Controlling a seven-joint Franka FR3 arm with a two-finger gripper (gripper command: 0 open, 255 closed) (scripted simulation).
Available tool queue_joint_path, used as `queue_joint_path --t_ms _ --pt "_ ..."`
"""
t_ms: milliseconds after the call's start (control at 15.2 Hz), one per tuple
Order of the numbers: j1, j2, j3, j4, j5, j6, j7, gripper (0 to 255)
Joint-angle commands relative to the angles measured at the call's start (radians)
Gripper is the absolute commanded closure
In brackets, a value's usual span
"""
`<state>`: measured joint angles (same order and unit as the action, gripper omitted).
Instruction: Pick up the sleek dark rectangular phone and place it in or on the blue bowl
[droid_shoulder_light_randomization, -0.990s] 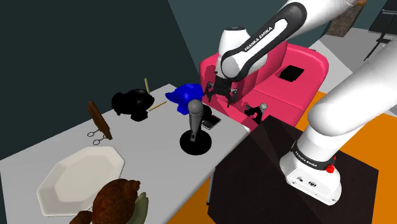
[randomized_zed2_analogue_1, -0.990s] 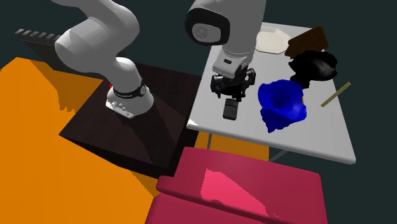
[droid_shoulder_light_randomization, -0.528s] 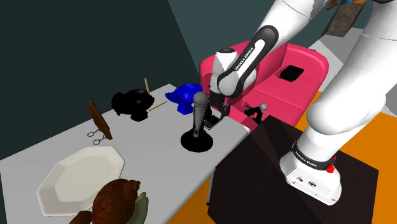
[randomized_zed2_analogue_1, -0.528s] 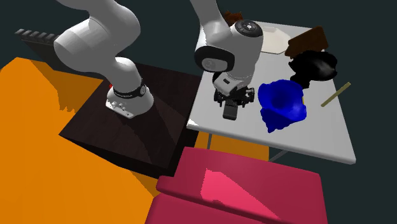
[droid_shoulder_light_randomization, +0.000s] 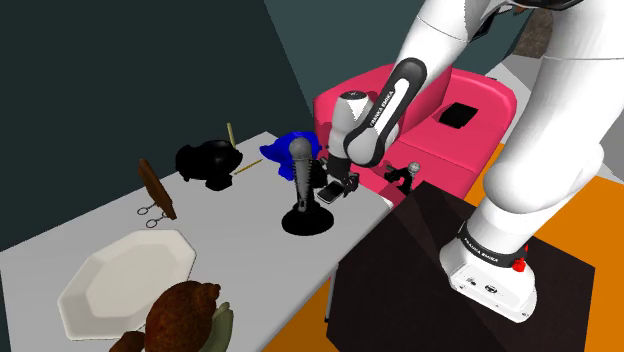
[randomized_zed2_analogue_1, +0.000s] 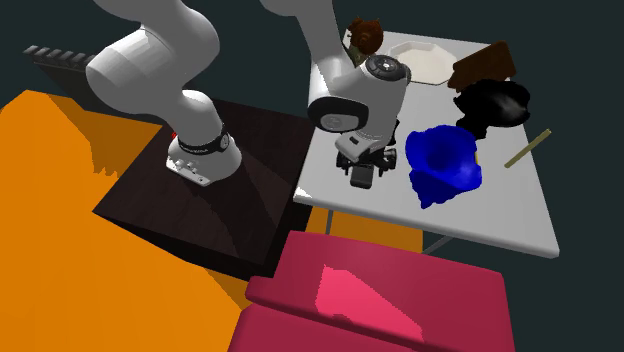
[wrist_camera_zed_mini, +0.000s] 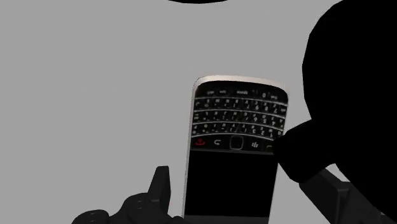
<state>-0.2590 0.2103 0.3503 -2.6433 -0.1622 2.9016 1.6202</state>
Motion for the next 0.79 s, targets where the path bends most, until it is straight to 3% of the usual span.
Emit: queue_joint_path --t_ms 0,330,396,726 --pt "0.006 0.007 -0.002 0.003 -0.006 -0.005 0.005 0" --pt "0.006 0.007 -0.002 0.003 -0.005 -0.005 0.005 0" --pt "0.006 0.007 -0.002 0.003 -0.005 -0.006 0.005 255" --pt "0.006 0.006 -0.002 0.003 -0.005 -0.006 0.005 255"
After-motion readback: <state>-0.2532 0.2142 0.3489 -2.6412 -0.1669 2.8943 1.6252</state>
